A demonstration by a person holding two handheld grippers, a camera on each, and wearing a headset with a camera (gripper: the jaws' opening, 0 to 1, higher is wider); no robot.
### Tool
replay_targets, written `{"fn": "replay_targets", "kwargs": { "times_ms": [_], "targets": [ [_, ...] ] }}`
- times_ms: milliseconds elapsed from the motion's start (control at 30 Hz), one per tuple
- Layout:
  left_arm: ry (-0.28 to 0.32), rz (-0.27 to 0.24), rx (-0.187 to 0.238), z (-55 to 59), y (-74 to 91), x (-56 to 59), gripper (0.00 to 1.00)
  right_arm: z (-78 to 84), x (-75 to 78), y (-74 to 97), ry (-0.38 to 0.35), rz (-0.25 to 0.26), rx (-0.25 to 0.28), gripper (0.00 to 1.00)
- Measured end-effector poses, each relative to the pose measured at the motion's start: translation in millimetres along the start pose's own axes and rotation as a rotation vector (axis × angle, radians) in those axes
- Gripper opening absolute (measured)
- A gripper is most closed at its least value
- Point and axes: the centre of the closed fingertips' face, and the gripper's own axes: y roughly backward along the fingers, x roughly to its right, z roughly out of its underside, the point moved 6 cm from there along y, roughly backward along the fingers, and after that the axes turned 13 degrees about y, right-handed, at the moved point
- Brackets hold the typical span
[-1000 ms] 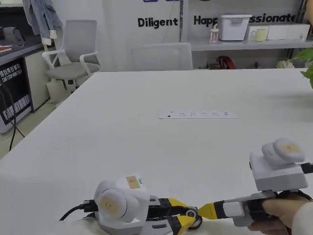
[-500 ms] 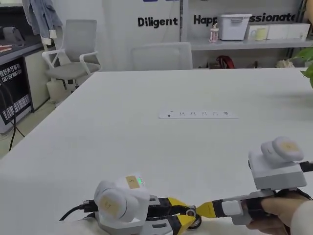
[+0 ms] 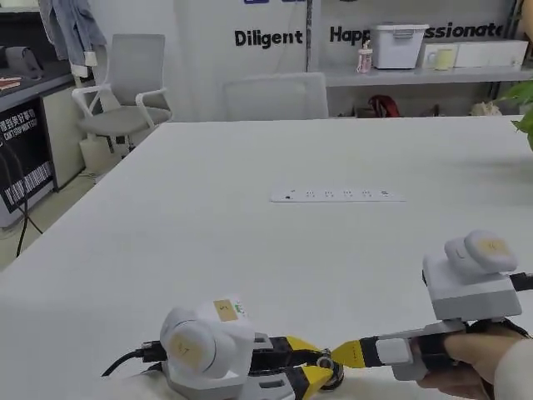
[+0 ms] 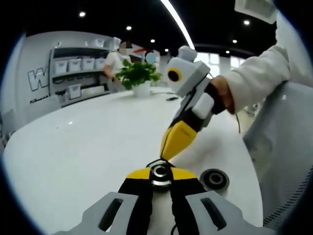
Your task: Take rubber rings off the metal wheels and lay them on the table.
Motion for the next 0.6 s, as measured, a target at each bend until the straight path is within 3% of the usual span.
{"fn": "replay_targets", "kwargs": {
  "times_ms": [267, 300, 333, 367, 400, 467, 600],
  "targets": [
    [0.009, -0.001, 0.005, 0.0, 0.0, -0.1, 0.14, -3.1, -3.5, 0.2, 0.005, -0.016, 0.009, 0.0],
    [0.009, -0.002, 0.006, 0.0, 0.0, -0.2, 0.14, -12.4, -9.3, 0.2, -0.014, -0.058, 0.087, 0.0],
    [0.01, -0.002, 0.006, -0.1, 0.1, -0.2, 0.14, -18.2, -12.1, 2.7, -0.056, -0.077, 0.115, 0.0],
    [0.014, -0.001, 0.007, -0.1, 0.1, -0.1, 0.14, -11.4, -3.0, 4.1, 0.031, -0.007, 0.03, 0.0],
    [0.014, -0.002, 0.008, -0.1, 0.2, -0.3, 0.14, -12.3, -4.5, 3.6, 0.068, -0.008, 0.042, 0.0],
    [0.015, -0.002, 0.009, -0.1, 0.2, -0.1, 0.14, -10.8, -8.7, 0.2, 0.001, -0.038, 0.046, 0.0],
    [0.008, -0.004, 0.006, -0.3, 0.2, 0.2, 0.14, -9.8, -5.3, 0.9, 0.003, -0.023, 0.044, 0.0]
  ]
}}
